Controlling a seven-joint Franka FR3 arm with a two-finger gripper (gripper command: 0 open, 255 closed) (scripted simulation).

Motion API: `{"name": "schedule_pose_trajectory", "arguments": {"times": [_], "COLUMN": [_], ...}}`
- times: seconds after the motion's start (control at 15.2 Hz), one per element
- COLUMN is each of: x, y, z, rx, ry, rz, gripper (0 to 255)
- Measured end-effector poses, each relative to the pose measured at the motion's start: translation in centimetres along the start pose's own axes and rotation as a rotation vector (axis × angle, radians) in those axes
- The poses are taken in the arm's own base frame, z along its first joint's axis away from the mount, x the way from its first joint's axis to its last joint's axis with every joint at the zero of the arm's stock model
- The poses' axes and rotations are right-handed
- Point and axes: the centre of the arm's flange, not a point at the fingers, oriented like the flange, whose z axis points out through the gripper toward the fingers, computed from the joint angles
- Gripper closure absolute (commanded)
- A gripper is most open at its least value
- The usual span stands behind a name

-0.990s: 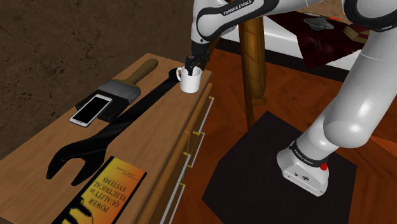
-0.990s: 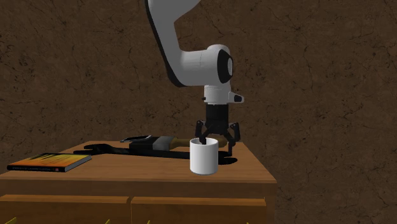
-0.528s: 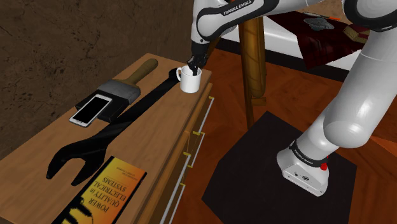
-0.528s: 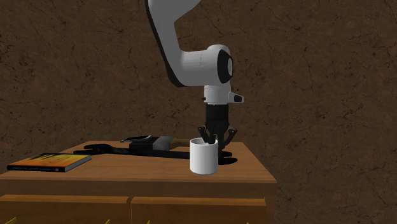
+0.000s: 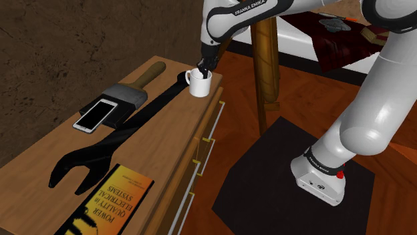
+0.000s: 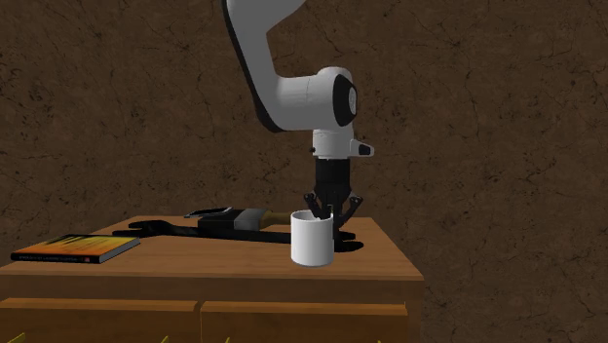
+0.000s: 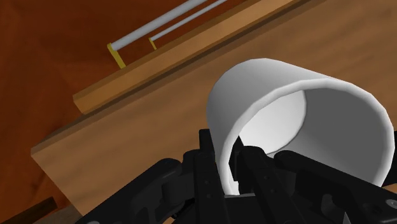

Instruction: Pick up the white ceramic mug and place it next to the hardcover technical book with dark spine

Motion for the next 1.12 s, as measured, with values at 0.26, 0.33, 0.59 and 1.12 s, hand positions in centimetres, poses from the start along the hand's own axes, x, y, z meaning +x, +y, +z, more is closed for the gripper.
{"name": "schedule_pose_trajectory", "arguments": {"times": [0.26,0.33,0.59,1.12], "x": [0.0,0.1,0.0,-0.1], "y": [0.0,-0.1,0.0,-0.1], "z": [-1.9,-2.4,-4.5,-8.7], "rx": [0.000,0.000,0.000,0.000], "ry": [0.000,0.000,0.000,0.000], "rz": [0.000,0.000,0.000,0.000], "gripper": [255,255,255,255]}}
